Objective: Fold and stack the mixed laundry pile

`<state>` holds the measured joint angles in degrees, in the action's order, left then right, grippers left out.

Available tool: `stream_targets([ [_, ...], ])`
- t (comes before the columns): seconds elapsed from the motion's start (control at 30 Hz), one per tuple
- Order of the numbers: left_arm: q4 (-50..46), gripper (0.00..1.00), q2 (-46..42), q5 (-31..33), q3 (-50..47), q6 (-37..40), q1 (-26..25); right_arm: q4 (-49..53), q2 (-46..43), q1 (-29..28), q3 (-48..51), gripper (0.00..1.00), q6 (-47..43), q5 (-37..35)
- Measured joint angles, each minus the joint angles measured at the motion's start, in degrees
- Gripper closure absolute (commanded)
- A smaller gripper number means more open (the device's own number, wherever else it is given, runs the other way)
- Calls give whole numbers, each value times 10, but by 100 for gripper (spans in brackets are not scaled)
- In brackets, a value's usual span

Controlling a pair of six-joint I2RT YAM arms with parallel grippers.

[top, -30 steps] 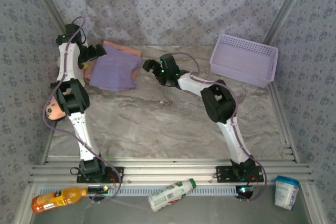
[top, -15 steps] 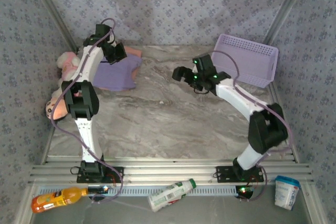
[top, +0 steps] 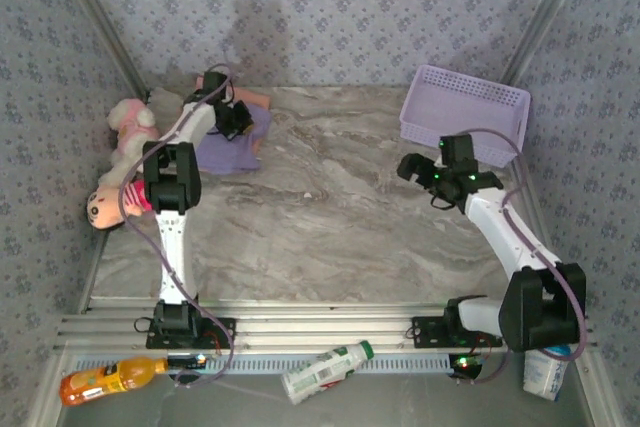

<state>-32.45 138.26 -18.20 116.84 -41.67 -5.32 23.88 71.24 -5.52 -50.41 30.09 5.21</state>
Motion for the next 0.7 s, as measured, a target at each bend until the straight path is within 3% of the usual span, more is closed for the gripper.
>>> stream_targets([
  [0.07, 7, 92, 12, 2, 0, -2, -4, -15, -9, 37, 26, 0, -28, -13],
  [0.23, 27, 20, 14, -7, 10, -3, -12, -96, -19, 105, 116, 0, -110, -37],
  [0.27, 26, 15, 12, -7, 15, 1, -14, -119, -21, 110, 134, 0, -127, -40],
  [0.3, 24, 1, 10, -7, 20, 5, -18, -146, -21, 113, 153, 0, -145, -43],
  [0.5, -26, 0, -73, 33, -5, 66, -22, -330, 2, 115, 229, 0, -228, -43],
  [0.7, -11, 0, -316, 126, -192, 133, -15, -515, 75, 115, 267, 0, -261, -40],
])
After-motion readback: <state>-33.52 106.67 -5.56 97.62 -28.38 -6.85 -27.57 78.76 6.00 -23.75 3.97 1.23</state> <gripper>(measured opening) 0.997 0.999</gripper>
